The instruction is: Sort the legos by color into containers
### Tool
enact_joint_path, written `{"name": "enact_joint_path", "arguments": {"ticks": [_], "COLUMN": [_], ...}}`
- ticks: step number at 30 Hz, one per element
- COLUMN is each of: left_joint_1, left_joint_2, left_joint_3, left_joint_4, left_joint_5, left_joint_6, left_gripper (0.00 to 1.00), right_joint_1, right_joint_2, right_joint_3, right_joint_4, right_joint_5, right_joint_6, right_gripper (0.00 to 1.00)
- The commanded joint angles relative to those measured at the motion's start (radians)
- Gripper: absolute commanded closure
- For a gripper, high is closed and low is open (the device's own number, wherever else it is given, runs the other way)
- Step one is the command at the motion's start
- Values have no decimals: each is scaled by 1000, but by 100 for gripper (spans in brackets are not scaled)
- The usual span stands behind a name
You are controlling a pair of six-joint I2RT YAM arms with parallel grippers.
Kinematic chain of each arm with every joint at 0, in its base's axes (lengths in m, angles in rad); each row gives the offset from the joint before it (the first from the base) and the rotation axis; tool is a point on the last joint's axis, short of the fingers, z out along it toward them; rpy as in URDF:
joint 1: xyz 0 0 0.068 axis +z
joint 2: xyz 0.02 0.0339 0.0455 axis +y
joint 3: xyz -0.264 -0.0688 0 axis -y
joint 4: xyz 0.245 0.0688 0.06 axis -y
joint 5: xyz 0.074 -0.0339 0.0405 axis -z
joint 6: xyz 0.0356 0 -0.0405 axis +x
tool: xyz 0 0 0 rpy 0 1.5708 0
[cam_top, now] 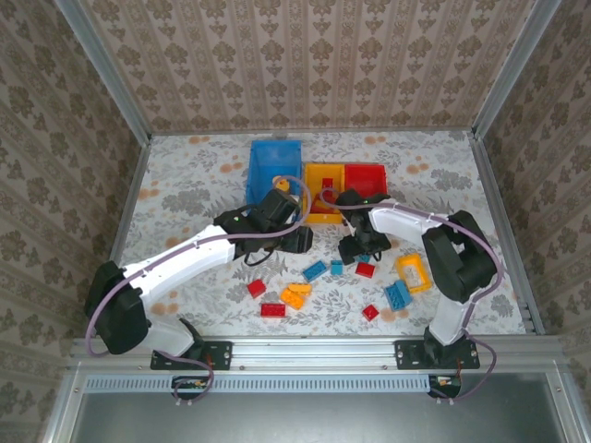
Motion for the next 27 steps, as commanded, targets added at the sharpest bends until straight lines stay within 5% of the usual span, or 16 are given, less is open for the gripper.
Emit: {"name": "enact_joint_path", "arguments": {"ticks": [1, 14, 20, 27], "left_joint_1": [4, 5, 4, -7], "left_joint_2": [-29, -23, 25, 134], "left_joint_3": [-3, 14, 122, 270], "left_joint_4": [-29, -24, -24, 27], "left_joint_5": [-14, -5, 4, 69], "left_joint_6": [-20, -9, 20, 106], "left_gripper": [34, 34, 34, 34], "right_joint_1": [-17, -35, -85, -192], "right_joint_2": [32, -81, -173, 28], "right_joint_3": [34, -12, 118, 377], "right_joint_4": [3, 22, 1, 14], "right_joint_5": [42, 1, 24, -81], "right_joint_6": [-17, 47, 144, 269], "right_gripper": [25, 73, 79, 79]}}
